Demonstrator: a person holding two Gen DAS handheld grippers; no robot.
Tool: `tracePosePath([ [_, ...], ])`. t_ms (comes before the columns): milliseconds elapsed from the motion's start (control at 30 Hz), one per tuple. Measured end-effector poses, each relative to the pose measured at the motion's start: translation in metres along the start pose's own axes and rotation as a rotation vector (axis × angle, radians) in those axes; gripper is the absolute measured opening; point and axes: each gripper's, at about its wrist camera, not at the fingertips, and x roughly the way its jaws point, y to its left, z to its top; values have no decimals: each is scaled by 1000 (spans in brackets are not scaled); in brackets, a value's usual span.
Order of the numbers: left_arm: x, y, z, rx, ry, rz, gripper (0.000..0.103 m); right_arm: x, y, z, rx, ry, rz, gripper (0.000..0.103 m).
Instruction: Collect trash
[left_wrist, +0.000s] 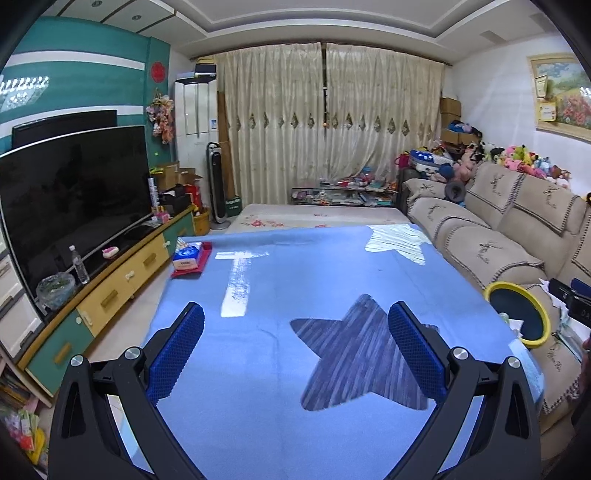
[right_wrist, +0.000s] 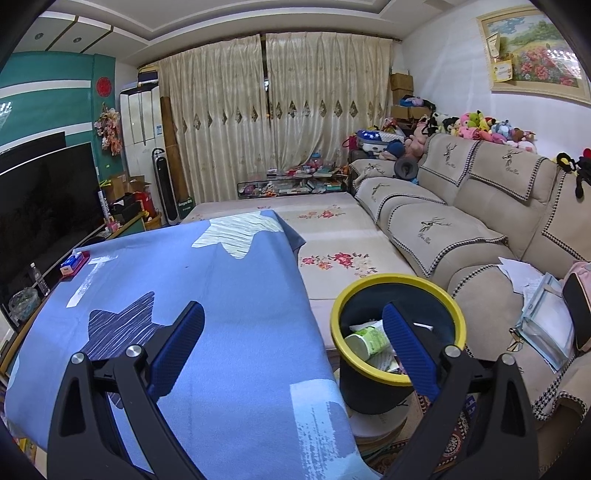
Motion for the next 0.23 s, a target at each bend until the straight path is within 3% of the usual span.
tracePosePath([
  [100,23,10,7,-28,47,-2,98,17,7,6,-11,28,44,95],
  [233,79,25,13,-45,135,42,98,71,28,14,-36,134,116,96],
])
